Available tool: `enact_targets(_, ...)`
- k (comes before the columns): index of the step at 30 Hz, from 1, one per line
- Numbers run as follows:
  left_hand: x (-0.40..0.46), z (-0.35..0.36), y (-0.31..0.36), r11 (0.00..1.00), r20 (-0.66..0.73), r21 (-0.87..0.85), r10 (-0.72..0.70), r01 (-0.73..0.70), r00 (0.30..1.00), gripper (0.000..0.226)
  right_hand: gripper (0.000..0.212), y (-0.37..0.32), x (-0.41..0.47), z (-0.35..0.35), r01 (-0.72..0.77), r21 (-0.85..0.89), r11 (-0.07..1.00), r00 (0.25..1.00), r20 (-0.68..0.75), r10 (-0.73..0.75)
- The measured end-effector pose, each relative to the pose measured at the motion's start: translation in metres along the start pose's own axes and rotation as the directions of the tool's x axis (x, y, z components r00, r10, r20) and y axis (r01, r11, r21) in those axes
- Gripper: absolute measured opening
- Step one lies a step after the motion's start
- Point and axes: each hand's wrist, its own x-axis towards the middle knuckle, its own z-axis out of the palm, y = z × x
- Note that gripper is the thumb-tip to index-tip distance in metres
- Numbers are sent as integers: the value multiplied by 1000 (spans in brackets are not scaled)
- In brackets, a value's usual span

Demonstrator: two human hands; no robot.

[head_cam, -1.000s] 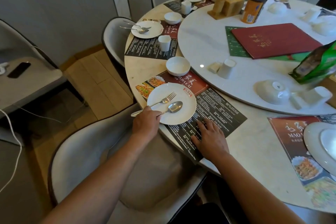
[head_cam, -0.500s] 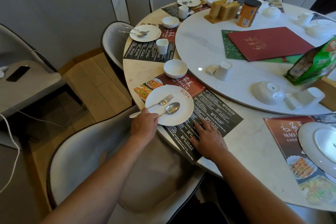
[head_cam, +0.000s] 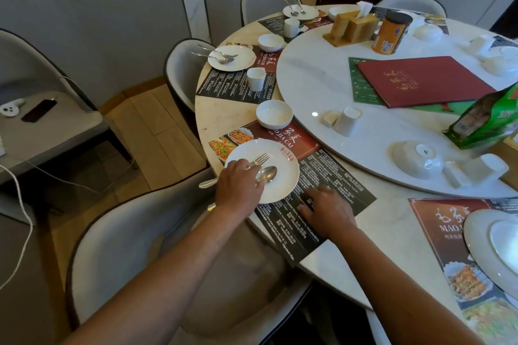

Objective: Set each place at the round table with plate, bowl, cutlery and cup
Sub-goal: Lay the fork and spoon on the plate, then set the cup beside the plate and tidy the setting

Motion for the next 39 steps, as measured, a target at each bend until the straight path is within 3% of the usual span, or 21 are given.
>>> enact_targets(7,60,4,55,998,44,26,61,-62,997,61,53,27,65,-46,54,-107,993,965,-249,-79)
enact_targets(11,104,11,84,998,56,24,52,-53,997,65,51,44,112,-74,57,-221,974,943,-308,-125)
enact_targets(15,143,17,101,999,65,44,14,-17,998,64,51,54,166,-103,28,-320,947,961,-252,-113)
enact_targets(18,162,22,104,998,75,60,-7,2,997,63,48,59,207,-116,-26,-402,915,991,-128,-28)
enact_targets(22,170,31,102,997,79,62,-41,36,996,57,47,61,241,-122,20,-490,872,998,68,15)
enact_targets(29,163,35,89,997,63,35,-69,67,996,52,19,53,254,-120,105,-564,819,993,22,-112)
enact_targets(33,147,32,80,998,20,-5,-67,68,998,49,15,51,254,-118,170,-483,859,975,-44,-217)
enact_targets(36,131,34,71,998,6,-32,-61,61,998,50,36,44,227,-111,229,-173,958,957,-141,-254)
enact_targets(39,113,37,67,997,37,-12,-71,71,997,51,43,41,185,-91,186,50,981,967,-188,-174)
